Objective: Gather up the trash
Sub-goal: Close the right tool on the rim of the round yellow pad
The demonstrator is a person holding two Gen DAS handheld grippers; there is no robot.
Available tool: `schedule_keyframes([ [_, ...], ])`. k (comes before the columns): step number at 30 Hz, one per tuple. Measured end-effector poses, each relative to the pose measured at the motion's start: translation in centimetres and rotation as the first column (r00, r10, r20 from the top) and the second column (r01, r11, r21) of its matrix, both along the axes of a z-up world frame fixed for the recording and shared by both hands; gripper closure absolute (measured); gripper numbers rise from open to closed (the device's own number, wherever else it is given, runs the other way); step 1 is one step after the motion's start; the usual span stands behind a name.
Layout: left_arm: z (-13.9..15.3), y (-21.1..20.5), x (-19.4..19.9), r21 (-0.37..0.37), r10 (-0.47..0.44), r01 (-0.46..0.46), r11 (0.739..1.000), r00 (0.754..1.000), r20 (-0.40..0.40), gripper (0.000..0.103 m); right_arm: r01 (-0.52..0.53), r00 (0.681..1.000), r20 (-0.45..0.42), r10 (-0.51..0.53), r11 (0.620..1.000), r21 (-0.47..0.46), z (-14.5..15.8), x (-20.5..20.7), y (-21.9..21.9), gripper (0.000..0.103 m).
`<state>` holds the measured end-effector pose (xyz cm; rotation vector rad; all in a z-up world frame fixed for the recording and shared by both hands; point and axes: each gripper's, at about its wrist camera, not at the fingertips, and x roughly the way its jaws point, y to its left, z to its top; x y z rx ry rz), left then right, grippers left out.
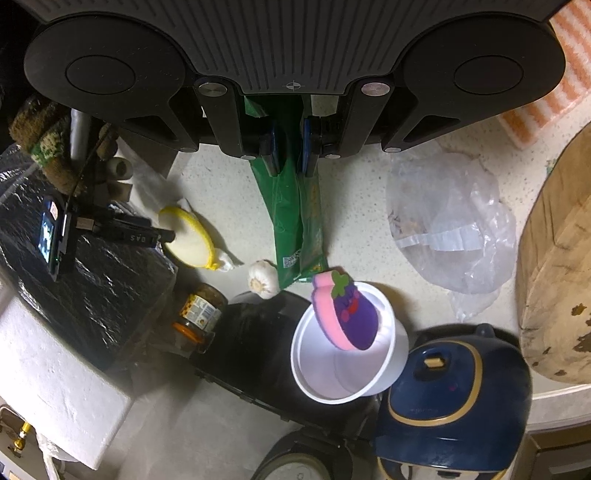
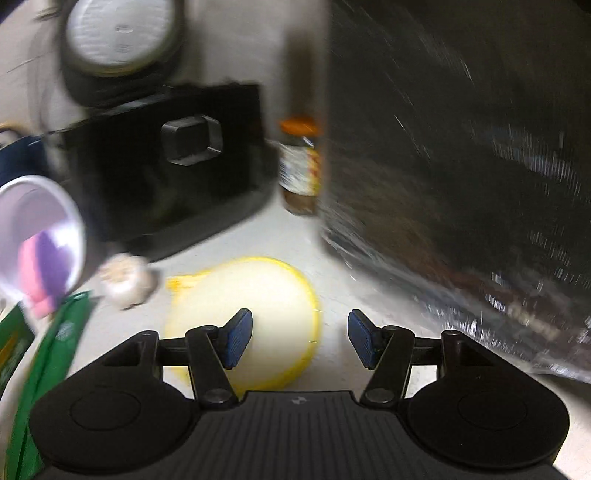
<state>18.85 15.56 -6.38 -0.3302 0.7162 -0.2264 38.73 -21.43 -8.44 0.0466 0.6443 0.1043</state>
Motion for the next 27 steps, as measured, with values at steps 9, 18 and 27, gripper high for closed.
schedule_keyframes([
  [9,-0.2,-0.4,0.3,-0.004,0.001,-0.001,1.0,1.0,-0.009,0.087,-0.147,0.989,-0.001,0.15,0.969,0.198,1.4,-3.9,-0.3,0.102],
  [18,-0.2,-1.4,0.4,-0.012,-0.048,0.048,0.999,0.999,-0.003,0.087,-0.267,0.964,0.041,0.264,0.947,0.176,2.6,-8.4,1.9,0.097],
  [27,-0.7,-1.2,1.4,-0.029,-0.039,0.038,0.999,0.999,-0.012,0.087,-0.097,0.995,0.037,0.098,0.995,-0.023,1.1,-1.1,0.6,0.047],
])
